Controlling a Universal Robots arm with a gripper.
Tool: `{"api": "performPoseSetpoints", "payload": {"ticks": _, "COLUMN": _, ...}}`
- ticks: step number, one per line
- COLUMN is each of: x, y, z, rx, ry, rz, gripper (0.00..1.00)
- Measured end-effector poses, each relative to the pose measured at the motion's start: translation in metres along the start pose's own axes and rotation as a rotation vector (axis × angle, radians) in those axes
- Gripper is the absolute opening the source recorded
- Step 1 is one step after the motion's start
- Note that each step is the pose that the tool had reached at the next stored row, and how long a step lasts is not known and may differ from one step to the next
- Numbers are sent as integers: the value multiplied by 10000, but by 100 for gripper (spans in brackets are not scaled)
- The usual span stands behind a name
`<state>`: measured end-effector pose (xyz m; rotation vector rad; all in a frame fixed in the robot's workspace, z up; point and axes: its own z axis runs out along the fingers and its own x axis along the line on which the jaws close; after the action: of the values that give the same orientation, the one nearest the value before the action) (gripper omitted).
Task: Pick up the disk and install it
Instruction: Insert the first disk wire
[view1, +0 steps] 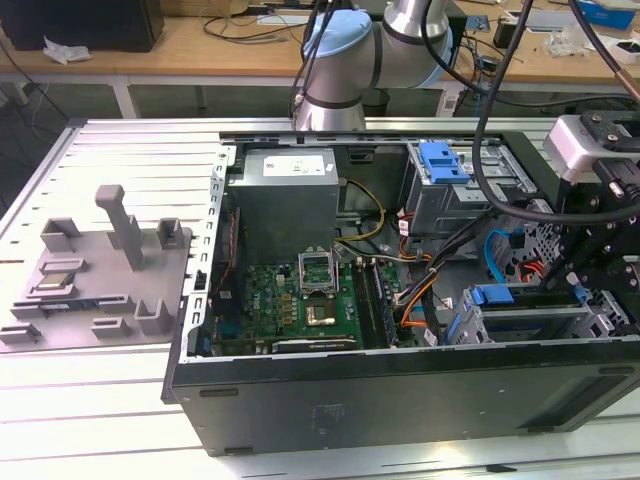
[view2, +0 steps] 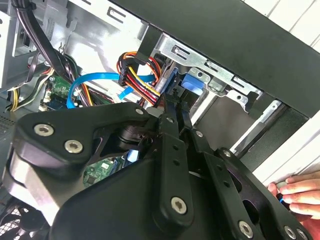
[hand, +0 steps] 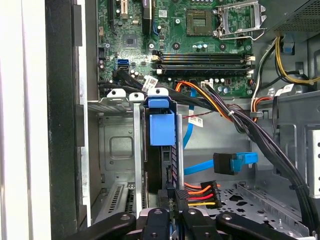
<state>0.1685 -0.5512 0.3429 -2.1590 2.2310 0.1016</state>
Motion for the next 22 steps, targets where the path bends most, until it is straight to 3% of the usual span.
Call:
{"api": "performPoseSetpoints", "payload": {"ticks": 10, "x": 1, "y": 0, "z": 17, "rx": -1, "ry": -9, "rz": 0, "gripper": 16}}
{"api": "performPoseSetpoints", "payload": {"ticks": 22, "x": -2, "y": 1, "z": -34, "rx": -1, "ry": -9, "rz": 0, "gripper": 16}}
